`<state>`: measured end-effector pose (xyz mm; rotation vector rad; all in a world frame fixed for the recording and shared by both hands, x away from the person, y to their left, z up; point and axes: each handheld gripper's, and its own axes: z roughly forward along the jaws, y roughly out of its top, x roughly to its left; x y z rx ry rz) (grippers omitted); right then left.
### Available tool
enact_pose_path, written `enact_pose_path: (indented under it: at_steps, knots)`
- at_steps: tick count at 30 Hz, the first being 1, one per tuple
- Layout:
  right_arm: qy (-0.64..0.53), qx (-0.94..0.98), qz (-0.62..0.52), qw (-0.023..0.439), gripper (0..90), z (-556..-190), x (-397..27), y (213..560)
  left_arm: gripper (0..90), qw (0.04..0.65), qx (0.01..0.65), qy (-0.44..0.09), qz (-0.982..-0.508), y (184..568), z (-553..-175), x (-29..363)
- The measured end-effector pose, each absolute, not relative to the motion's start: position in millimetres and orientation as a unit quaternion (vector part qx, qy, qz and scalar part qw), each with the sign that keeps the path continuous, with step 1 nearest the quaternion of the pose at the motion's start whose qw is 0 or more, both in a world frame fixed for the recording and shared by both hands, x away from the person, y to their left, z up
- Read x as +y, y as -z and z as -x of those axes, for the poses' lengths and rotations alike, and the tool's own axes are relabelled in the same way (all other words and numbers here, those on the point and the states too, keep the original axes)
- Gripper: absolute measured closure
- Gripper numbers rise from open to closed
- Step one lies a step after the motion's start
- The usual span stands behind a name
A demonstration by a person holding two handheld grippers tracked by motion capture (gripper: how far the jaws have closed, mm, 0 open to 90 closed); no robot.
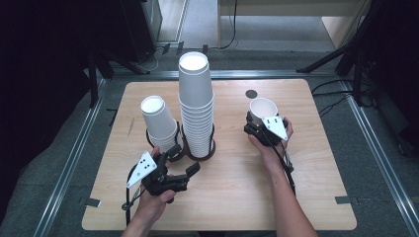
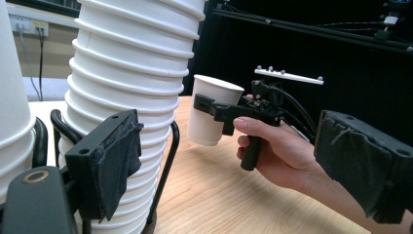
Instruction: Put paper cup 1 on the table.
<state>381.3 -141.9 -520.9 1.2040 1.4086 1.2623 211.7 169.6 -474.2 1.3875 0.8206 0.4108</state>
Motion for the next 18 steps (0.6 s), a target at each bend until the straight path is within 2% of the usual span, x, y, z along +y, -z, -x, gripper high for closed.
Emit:
enact_pose_path:
  at_steps: [18]
  knots:
    - [-0.481, 0.58, -0.495, 0.431, 11.9, -384.3, -141.3, 531.0, 10.0, 0.677, 0.371, -0.175, -0.611, 475.4, -211.9, 170.3]
